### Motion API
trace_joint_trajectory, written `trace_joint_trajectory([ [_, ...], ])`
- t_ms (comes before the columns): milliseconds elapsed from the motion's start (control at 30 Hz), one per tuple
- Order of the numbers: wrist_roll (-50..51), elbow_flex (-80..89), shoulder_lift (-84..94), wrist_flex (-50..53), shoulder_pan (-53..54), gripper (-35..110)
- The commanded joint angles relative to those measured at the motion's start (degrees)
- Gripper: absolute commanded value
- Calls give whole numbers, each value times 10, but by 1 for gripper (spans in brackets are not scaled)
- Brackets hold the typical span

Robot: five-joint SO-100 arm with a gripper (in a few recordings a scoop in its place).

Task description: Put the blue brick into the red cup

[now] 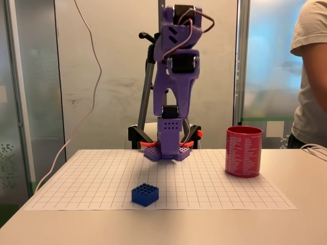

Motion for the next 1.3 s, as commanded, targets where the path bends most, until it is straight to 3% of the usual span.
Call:
trace_joint_trajectory([
  [0, 70, -51, -22, 4, 18, 0],
  [500, 146, 163, -38, -138, 74, 0],
  [933, 94, 277, -45, -263, 120, 0],
  [1267, 37, 258, -56, -288, 124, 0],
])
